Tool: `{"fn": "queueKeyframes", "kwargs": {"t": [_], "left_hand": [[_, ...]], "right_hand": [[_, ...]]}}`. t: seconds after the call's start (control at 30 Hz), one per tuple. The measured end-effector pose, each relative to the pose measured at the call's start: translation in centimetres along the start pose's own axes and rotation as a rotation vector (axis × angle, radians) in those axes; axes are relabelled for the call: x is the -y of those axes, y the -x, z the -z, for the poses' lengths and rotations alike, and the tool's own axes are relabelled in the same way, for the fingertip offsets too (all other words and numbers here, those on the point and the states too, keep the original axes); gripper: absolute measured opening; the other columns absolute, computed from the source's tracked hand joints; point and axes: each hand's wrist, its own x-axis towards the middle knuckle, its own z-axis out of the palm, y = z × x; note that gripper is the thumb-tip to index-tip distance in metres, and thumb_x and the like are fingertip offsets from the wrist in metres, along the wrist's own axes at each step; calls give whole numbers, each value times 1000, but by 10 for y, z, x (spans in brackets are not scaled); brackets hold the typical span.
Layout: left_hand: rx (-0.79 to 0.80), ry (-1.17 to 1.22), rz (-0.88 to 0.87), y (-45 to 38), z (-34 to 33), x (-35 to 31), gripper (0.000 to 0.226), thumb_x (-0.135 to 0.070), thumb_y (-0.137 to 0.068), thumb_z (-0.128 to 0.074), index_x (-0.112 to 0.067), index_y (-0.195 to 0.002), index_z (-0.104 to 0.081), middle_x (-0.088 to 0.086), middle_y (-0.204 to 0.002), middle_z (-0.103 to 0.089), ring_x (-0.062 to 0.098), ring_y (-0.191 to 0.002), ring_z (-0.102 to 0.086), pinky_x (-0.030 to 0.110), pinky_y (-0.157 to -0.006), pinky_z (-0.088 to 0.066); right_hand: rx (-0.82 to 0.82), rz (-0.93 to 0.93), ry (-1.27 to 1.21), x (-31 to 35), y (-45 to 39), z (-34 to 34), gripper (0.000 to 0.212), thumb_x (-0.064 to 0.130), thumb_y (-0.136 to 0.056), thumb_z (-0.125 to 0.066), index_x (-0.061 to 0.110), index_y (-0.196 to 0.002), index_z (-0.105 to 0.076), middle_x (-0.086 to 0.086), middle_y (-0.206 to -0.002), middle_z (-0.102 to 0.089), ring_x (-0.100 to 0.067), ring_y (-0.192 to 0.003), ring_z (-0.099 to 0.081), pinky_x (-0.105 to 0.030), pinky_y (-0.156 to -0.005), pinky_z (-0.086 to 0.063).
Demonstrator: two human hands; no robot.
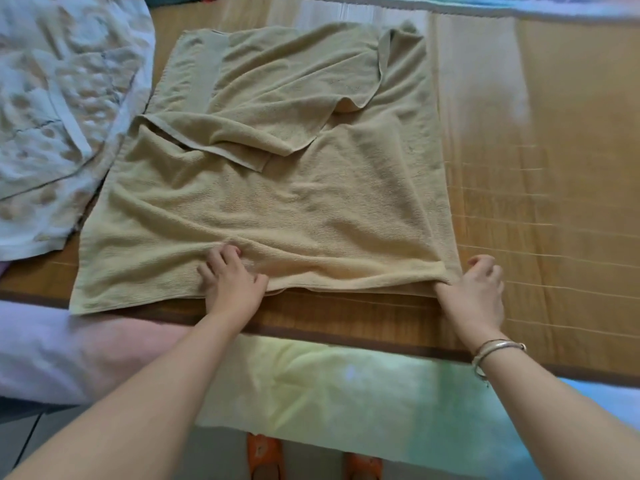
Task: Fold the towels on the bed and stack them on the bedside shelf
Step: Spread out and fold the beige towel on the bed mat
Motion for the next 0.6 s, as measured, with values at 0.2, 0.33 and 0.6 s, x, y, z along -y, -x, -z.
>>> {"fn": "queueKeyframes", "kwargs": {"t": [0.2,0.33,0.6], "left_hand": [[19,34,33,11,-11,3,59,-41,-89,-49,-20,-140,-29,1,-153,-12,29,-142,-5,56,-112,-15],[82,13,27,13,-10,5,65,-50,-90,-45,-23,-145,-23,-2,-157,-6,27,-146,2,58,-114,-8],[140,-30,60,17,2,-15,61,-37,-92,-49,-14,-142,-23,5,-154,-9,33,-143,-5,62,-110,-18]], "right_hand": [[84,22,-181,-5,9,-5,44,16,-77,-61,9,-116,-41,-13,-113,-55,-33,-107,-51,-44,-87,-46],[-85,28,-333,-9,2,13,23,10,-80,-55,11,-102,-51,-9,-99,-60,-31,-88,-56,-38,-71,-47],[-64,-23,-202,-28,3,21,44,12,-81,-61,12,-120,-39,-7,-109,-54,-33,-96,-56,-38,-74,-44]]}}
